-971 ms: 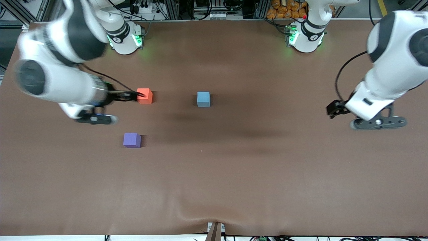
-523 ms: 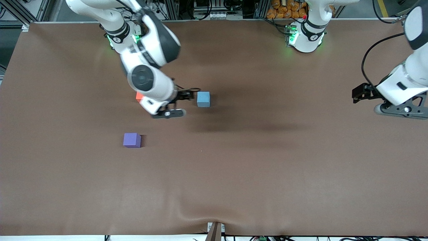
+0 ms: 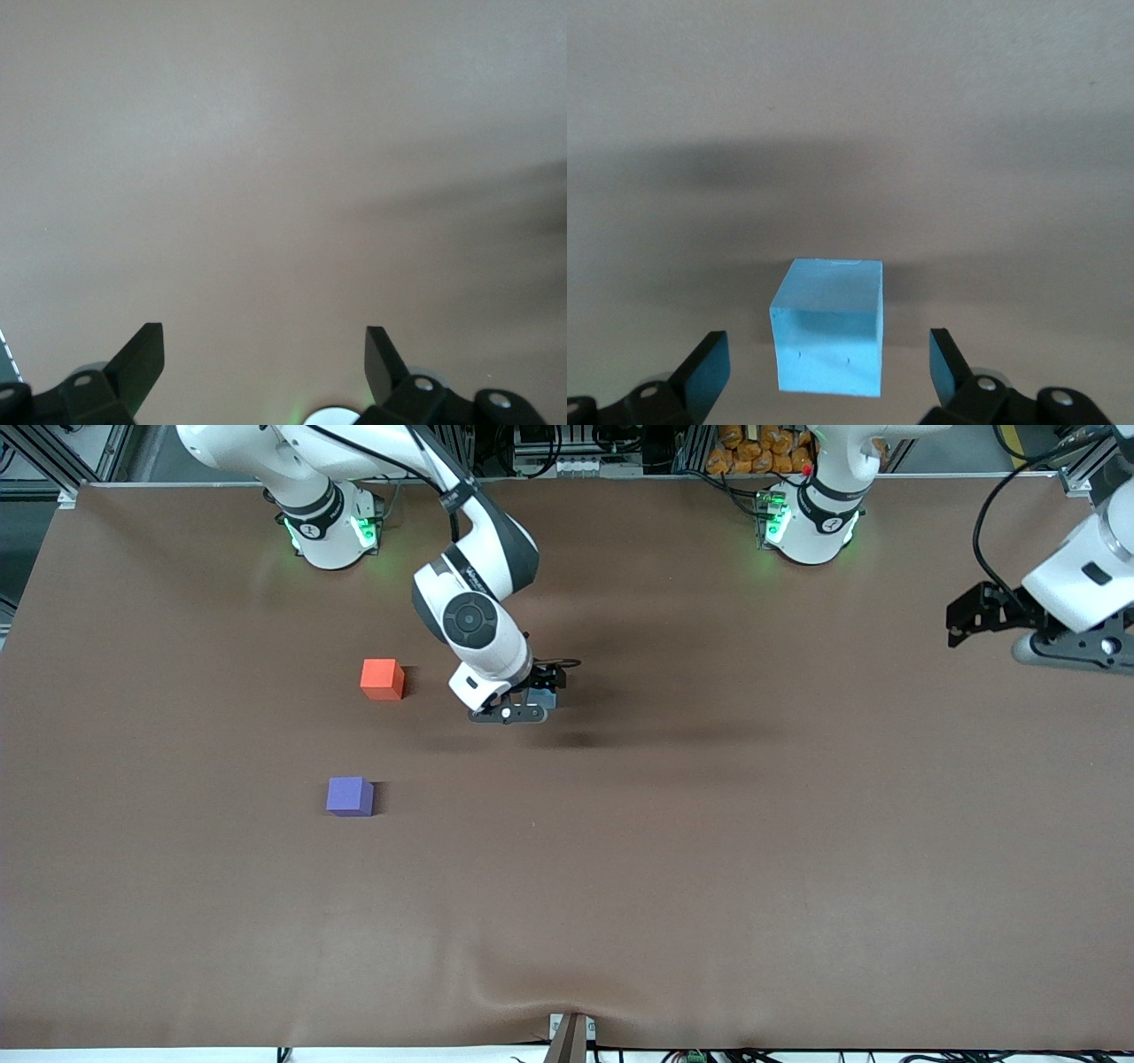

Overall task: Place blue block between orange and purple blocks
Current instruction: 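Close the right gripper on the blue block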

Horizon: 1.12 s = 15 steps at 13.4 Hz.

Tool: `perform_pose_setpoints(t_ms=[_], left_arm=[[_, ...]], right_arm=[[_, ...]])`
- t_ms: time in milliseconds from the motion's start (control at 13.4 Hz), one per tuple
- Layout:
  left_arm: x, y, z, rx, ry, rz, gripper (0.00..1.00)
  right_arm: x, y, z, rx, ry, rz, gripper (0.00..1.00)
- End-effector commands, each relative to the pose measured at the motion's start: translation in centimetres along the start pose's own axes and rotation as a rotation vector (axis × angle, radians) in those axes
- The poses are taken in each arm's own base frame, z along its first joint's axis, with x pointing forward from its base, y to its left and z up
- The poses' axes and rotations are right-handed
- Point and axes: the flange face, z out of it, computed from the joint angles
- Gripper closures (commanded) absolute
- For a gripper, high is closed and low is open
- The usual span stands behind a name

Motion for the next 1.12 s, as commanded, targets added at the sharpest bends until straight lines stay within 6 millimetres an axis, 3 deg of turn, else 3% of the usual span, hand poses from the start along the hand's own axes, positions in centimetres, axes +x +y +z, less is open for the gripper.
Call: perform_pose_setpoints(t_ms=[0,523,672,747,897,1046], left_arm=[[-0.6,0.6,-1.3,-0.040,0.010,-0.023,0.00],[-0.9,0.2,-1.1,-0.077,-0.034,-0.043,0.00],[-0.6,-0.3,-1.2,-0.071,-0.014,-0.051,0.00],[-0.4,-0.8,-1.3,-0.065,0.008,-0.060,0.00],[-0.4,-1.8,-1.1,-0.065,0.010,-0.063,0.00],[-0.5,-2.1,-1.3,-0.063,0.016,-0.042,0.00]], right_arm=[[-0.3,-0.4,1.7,-0.003,-0.005,0.014,0.00],[-1.9,-1.9,5.9,-0.026,0.008,0.006,0.00],[-2.1,-2.0,5.9,-0.048,0.014,-0.022,0.94],[-2.1,-1.8,5.6,-0.057,0.008,-0.022,1.00],[-1.5,-1.3,4.3,-0.061,0.002,-0.012,1.00],[1.4,1.1,-0.5,-0.032,0.012,0.039,1.00]])
